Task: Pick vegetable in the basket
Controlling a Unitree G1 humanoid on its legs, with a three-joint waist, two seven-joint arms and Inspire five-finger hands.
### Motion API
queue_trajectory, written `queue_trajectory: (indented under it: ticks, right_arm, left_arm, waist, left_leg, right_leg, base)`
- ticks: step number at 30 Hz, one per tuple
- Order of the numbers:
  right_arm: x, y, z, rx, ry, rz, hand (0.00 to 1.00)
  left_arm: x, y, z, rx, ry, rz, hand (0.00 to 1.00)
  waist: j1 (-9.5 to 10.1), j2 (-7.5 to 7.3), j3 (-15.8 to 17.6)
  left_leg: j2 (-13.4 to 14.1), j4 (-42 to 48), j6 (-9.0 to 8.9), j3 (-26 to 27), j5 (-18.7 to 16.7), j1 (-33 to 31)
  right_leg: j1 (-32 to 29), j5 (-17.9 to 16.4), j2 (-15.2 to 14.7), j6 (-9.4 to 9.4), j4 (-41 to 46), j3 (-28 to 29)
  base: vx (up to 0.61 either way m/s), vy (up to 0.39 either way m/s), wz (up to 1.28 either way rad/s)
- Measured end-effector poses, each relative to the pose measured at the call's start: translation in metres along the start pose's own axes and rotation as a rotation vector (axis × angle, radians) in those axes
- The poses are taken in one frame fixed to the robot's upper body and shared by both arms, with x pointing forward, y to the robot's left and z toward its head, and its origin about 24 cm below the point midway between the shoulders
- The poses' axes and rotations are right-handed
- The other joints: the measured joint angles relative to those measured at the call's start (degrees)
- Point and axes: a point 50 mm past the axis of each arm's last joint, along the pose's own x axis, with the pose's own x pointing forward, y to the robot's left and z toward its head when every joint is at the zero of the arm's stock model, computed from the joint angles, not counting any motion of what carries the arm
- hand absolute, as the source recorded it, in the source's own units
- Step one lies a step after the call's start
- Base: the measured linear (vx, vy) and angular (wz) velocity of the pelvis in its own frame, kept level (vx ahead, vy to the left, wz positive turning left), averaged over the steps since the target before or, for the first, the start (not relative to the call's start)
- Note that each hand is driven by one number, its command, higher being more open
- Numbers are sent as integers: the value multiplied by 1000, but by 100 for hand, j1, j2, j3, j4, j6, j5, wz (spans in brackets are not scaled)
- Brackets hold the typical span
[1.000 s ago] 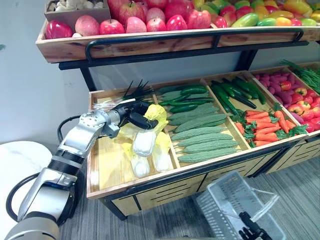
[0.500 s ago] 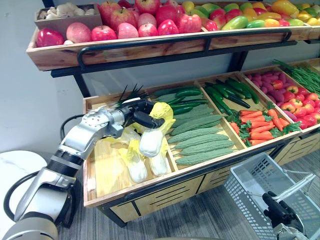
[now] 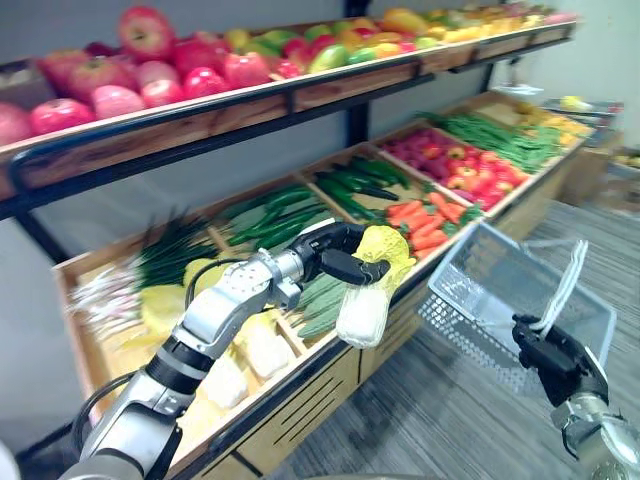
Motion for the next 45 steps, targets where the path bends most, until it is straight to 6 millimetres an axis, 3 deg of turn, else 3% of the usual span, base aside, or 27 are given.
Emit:
queue_trajectory:
  ticks: [4,6,9,11,13,16,20,27,35,45]
  right_arm:
    - [2,9,18,-19,-69,58,0]
    - [1,12,17,4,-71,85,0]
    - [1,18,9,37,-46,126,0]
    - [1,22,4,37,-11,156,0]
    - [2,26,1,24,8,177,0]
    - [4,29,2,-27,37,223,0]
    - [8,26,25,-158,11,263,0]
    - [12,43,63,-377,-58,439,0]
    - [19,65,104,-558,-159,550,0]
    - [26,79,139,-632,-252,562,0]
  left_arm:
    - [-3,3,2,17,4,2,0]
    - [-6,10,7,15,-22,29,0]
    - [-13,21,15,39,-52,83,0]
    - [-22,32,20,63,-71,144,0]
    - [-28,36,21,70,-92,172,0]
    - [-29,37,21,93,-99,183,0]
    - [-34,35,24,104,-130,188,0]
    - [-65,42,40,154,-282,283,0]
    - [-68,40,34,157,-289,275,0]
    - [-72,42,28,177,-262,297,0]
  waist:
    - [41,-142,53]
    - [131,-103,45]
    - [233,-148,58]
    - [233,-174,42]
    - [273,-66,-3]
    - [369,-58,-6]
    - [371,-70,1]
    - [382,-122,32]
    - [507,-135,29]
    - [507,-157,18]
  left_leg:
    - [-249,-174,45,394,-13,272]
    - [-299,-272,101,707,16,363]
    - [-322,-377,104,968,17,508]
    - [-335,-360,15,988,-15,584]
    - [-242,-370,-33,989,-1,555]
    - [-154,-522,-111,965,45,575]
    - [-134,-597,-121,898,52,627]
    - [-221,-632,-100,778,90,570]
    - [-280,-641,-81,662,131,445]
    - [-292,-648,-80,662,131,445]
  right_leg:
    - [27,65,-375,-1,-259,-262]
    - [-41,72,-782,-252,-448,-1125]
    - [-144,127,-1029,-185,-341,-1744]
    - [-67,641,-1019,-63,-531,-1752]
    - [30,907,-909,24,-950,-1755]
    - [248,1174,-806,-14,-1458,-1768]
    - [425,1259,-787,-20,-1698,-1806]
    - [477,1341,-892,1,-1842,-1871]
    - [389,1374,-966,12,-1843,-1925]
    - [384,1386,-973,11,-1842,-1930]
  base:
    - [-101,104,-57]
    - [-66,173,-60]
    - [-8,123,-45]
    - [72,48,-14]
    - [135,5,-17]
    - [100,-33,-9]
    - [25,-7,1]
    - [-10,7,6]
    - [-15,4,5]
    - [0,0,0]
